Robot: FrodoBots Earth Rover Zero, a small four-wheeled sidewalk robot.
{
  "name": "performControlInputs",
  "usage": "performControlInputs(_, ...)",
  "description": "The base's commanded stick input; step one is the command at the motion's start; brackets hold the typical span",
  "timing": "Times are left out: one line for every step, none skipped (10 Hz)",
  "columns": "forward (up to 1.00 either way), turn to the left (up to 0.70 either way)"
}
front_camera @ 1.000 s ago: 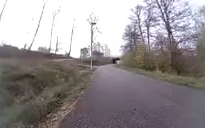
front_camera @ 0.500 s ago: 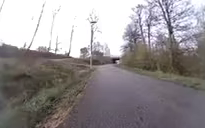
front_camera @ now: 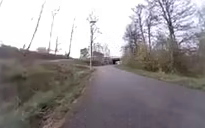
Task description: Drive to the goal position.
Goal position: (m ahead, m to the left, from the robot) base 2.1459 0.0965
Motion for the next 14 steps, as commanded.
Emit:
performControlInputs(0.70,0.00)
performControlInputs(0.70,0.00)
performControlInputs(0.70,0.00)
performControlInputs(0.70,0.00)
performControlInputs(0.70,0.00)
performControlInputs(0.70,0.00)
performControlInputs(0.70,0.00)
performControlInputs(0.70,0.00)
performControlInputs(0.70,0.00)
performControlInputs(0.70,0.00)
performControlInputs(0.70,0.00)
performControlInputs(0.70,0.00)
performControlInputs(0.70,0.00)
performControlInputs(0.70,0.00)
